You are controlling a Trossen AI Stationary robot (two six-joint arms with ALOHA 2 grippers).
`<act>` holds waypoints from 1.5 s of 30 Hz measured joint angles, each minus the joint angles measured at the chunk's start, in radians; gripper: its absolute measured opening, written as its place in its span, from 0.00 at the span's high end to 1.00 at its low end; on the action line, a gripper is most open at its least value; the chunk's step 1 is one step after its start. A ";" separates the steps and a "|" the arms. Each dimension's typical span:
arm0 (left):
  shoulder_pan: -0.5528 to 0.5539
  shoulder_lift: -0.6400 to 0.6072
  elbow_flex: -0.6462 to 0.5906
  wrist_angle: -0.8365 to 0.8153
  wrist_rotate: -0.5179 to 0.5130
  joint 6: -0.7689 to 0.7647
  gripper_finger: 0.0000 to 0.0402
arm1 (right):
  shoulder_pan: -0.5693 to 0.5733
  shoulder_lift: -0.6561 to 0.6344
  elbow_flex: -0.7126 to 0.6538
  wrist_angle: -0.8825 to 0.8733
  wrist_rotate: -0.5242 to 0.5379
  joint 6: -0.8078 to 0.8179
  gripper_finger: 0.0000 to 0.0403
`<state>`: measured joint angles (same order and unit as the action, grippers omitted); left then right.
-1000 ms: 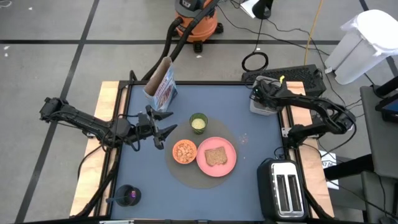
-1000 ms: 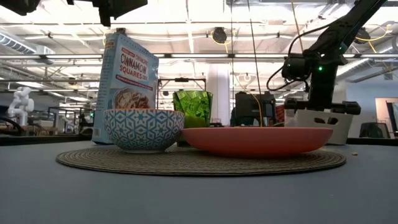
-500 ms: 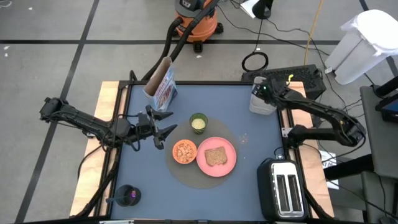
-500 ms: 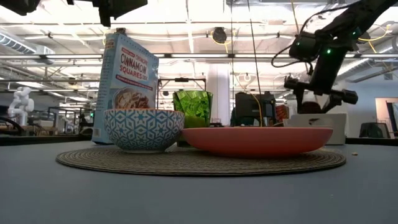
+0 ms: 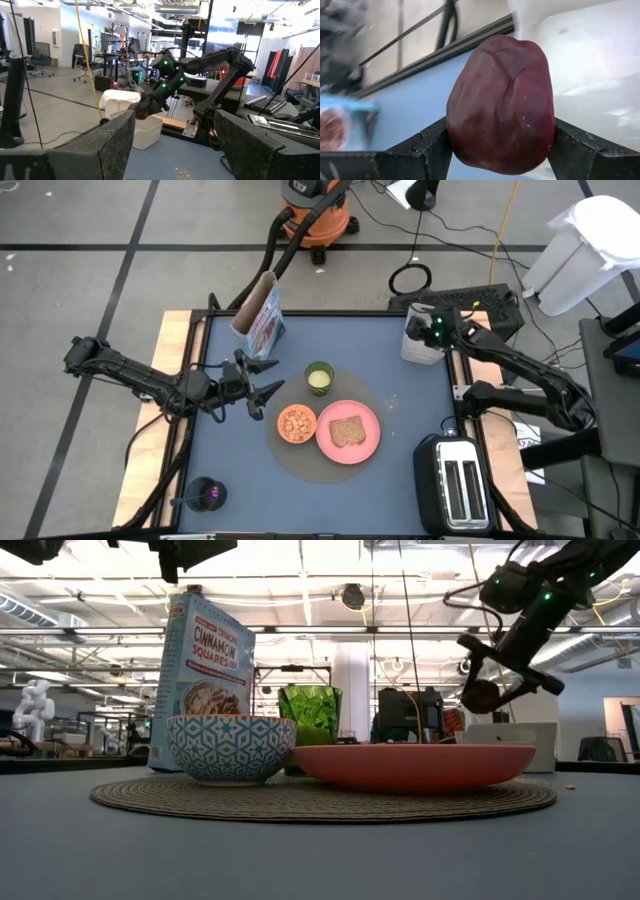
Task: Arrange a breakfast setting
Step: Put the apple on the gray table mat to the right side of the green cup
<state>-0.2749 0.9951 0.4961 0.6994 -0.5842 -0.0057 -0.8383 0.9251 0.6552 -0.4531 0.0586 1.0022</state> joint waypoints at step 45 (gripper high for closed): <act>0.039 0.289 0.000 0.448 0.000 -0.109 0.31 | 0.035 -0.057 0.001 0.154 -1.004 0.196 0.36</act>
<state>-0.2359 1.2843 0.4961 1.1475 -0.5838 -0.1143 -0.8032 0.8684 0.6563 -0.2990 -0.9451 1.1984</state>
